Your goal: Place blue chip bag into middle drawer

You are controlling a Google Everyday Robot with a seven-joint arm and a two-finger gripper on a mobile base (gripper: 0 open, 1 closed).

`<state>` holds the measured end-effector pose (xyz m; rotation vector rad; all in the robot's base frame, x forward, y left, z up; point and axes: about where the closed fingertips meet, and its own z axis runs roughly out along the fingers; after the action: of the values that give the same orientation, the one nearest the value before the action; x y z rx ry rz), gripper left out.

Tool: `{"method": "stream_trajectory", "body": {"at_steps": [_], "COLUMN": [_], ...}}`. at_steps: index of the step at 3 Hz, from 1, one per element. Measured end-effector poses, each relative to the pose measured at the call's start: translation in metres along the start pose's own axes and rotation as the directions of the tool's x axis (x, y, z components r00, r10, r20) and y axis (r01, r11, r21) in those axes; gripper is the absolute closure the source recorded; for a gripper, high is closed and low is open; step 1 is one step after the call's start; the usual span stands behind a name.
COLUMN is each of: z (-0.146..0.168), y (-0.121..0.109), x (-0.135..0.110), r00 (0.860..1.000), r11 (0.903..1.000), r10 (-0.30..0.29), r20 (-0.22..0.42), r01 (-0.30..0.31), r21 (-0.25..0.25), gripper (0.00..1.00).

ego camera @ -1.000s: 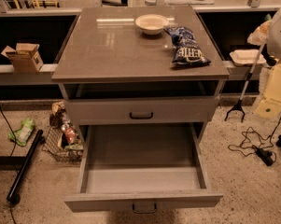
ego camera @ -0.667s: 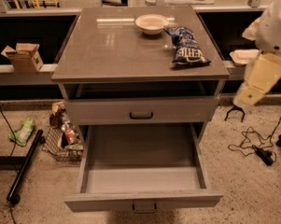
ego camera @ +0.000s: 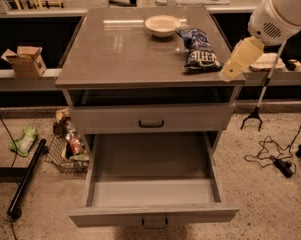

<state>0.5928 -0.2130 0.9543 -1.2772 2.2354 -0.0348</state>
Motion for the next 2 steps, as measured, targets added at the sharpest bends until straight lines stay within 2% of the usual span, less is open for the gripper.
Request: {"method": "stream_trajectory", "body": {"at_steps": [1,2], "z": [0.0,0.021], "y": [0.0,-0.016], "x": [0.0,-0.004], "r00": [1.0,0.997], "r11": [1.0,0.9975], "r10": [0.0,0.07], "r20": [0.0,0.022], "r01": [0.0,-0.07], "r21": [0.0,0.013], "gripper": [0.0,0.0]}}
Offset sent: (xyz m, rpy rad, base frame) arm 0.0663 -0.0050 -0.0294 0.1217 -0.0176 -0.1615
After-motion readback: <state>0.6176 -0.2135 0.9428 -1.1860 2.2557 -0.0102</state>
